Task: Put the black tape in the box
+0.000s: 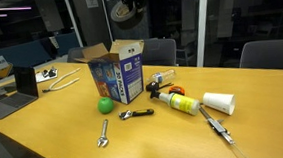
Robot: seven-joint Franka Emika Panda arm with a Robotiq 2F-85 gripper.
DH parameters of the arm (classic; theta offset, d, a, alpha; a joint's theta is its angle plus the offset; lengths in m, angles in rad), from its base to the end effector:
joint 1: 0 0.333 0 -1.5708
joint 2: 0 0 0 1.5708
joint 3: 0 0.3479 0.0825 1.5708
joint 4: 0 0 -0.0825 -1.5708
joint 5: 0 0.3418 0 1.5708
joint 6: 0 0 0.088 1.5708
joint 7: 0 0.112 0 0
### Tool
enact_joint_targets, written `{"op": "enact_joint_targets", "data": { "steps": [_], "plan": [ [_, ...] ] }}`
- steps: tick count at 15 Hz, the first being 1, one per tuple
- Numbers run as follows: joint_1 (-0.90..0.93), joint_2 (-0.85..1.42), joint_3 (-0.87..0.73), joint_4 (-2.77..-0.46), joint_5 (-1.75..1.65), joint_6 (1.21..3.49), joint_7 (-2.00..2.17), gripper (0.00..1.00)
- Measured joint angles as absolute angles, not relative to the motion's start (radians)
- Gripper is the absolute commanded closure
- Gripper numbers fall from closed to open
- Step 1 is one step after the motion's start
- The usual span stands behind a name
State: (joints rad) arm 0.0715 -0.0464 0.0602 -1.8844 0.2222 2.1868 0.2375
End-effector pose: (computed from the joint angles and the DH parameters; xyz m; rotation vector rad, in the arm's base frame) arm 0.5331 0.0803 0.5994 -2.8348 0.2875 -0.4402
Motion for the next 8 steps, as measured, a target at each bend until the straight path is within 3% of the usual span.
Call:
{"op": "enact_joint_targets", "data": {
  "steps": [8],
  "plan": [
    [0.103,0.065,0.099,-1.848,0.547,2.197,0.008,0.85]
  ]
}}
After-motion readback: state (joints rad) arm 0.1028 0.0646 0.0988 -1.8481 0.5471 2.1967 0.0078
